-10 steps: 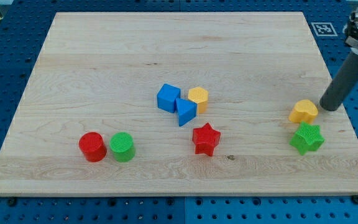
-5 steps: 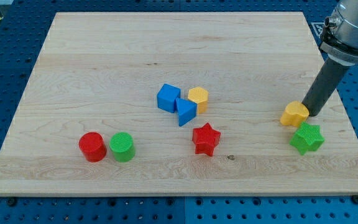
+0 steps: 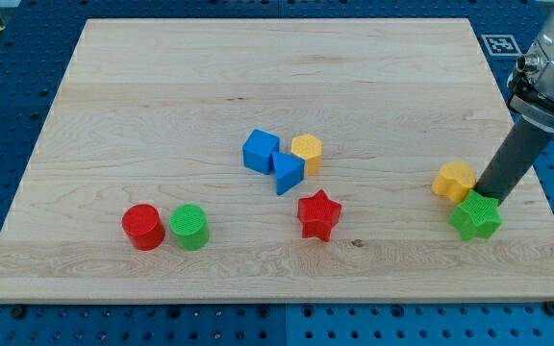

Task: Slide the yellow heart closer to the yellow hexagon

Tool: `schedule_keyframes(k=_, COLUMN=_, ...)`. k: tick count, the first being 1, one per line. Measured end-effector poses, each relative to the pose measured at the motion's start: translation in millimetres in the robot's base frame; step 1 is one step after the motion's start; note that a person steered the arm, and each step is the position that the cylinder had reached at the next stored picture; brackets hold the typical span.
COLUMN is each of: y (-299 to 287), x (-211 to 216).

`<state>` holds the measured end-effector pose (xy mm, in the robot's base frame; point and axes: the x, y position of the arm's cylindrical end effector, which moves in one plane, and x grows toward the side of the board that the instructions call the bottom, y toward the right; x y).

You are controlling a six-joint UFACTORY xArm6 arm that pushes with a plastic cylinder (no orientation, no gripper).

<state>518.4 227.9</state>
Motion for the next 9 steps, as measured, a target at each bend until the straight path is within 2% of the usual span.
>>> schedule_keyframes(k=2, y=-11.0, x=-18.3)
schedule_keyframes(k=4, y=-27.9, x=-18.7)
schedule_keyframes(k=9, y=-121.0, x=-44.9)
